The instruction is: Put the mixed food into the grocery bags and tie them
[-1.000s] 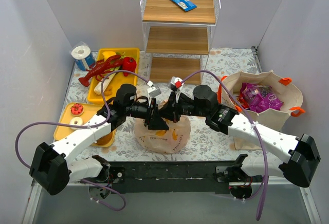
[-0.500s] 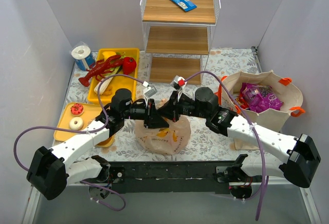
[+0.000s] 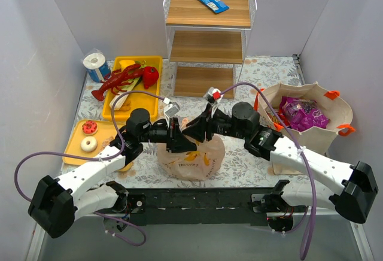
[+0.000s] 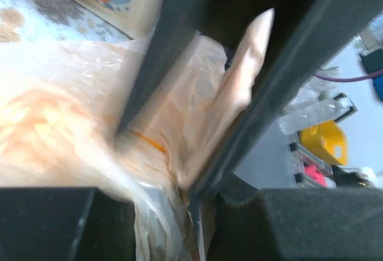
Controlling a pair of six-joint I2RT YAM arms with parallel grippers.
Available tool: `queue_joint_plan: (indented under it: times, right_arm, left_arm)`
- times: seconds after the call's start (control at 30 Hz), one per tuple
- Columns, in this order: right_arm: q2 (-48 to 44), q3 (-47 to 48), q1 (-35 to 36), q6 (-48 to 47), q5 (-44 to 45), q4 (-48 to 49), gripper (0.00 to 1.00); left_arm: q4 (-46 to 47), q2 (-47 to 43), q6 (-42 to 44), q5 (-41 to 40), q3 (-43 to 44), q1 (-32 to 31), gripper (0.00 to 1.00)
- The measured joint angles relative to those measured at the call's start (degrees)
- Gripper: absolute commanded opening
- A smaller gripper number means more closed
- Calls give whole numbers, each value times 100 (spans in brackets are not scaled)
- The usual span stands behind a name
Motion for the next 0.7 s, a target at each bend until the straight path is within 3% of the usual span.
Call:
queue_joint_plan:
  times: [0.1,0.23,0.43,0.7]
  right_arm:
    - [-223,13,-87,-22,302,-164,65]
    - [-396,68,-61,-48,380,-326,65]
    - [-474,151,-74,-120,505,-584,76]
    - [-1126,505,-260,-616,1054,-1751,83]
  left_arm:
    - [15,-68,0,-66,-26,-13,0]
    - [4,-57,4,-162,-26,-11,0]
    - [0,-55,20,-201,-26,-15,0]
    - [-354,-24,275,-245,61,-20,0]
